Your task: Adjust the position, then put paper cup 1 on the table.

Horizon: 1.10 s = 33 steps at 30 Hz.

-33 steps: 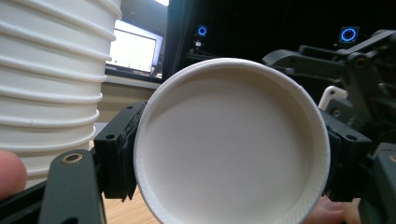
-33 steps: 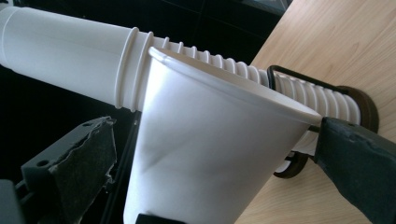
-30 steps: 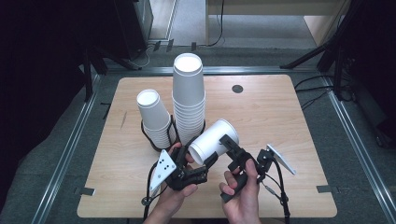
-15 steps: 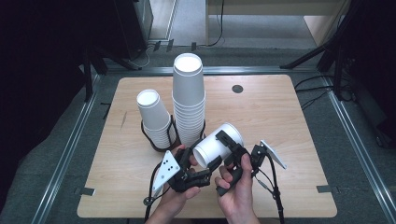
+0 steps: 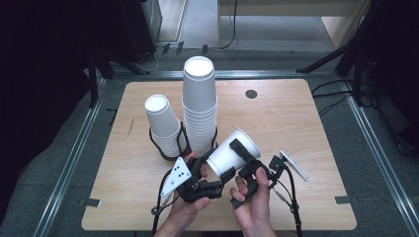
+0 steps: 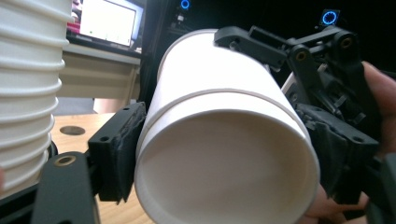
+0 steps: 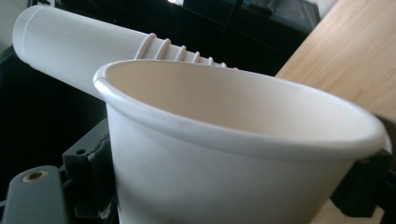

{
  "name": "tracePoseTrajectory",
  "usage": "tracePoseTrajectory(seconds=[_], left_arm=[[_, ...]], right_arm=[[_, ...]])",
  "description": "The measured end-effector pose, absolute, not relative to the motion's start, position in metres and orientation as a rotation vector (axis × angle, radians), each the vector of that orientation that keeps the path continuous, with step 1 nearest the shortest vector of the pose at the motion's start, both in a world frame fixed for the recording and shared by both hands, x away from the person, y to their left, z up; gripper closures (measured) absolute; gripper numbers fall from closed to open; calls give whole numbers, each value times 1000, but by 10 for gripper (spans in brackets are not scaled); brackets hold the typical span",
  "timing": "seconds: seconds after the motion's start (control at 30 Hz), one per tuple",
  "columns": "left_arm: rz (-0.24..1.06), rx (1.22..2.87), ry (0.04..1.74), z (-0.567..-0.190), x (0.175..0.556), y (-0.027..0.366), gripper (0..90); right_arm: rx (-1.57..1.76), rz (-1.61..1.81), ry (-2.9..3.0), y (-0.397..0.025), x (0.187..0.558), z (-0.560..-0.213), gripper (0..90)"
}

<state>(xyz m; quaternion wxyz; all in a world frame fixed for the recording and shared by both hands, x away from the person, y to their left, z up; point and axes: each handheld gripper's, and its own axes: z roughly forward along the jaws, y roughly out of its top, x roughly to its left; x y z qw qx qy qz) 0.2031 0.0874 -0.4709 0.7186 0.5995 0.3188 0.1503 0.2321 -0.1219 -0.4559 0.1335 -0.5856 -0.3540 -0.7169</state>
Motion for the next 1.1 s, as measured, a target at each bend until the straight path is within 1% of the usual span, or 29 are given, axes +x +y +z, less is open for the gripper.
tracePoseTrajectory(seconds=[0.03,0.2,0.47,0.6,0.7,0.97,1.1], left_arm=[[324,1329,696,-471,203,88,101],[290,1357,705,-468,204,91,87],[281,1372,735,-466,207,99,76],[297,1375,748,-466,209,102,76],[347,1400,772,-466,211,105,77],[360,1388,801,-463,213,114,77],[366,1388,810,-462,214,116,77]], right_arm=[[-1693,-2094,-1044,-123,232,-455,129],[-1725,-2176,-1143,-126,232,-449,131],[-1763,-2305,-1366,-133,236,-439,131],[-1803,-2371,-1521,-137,237,-434,130],[-1824,-2412,-1647,-139,239,-431,129],[-1866,-2454,-1938,-144,246,-429,127],[-1868,-2485,-1965,-146,251,-429,127]])
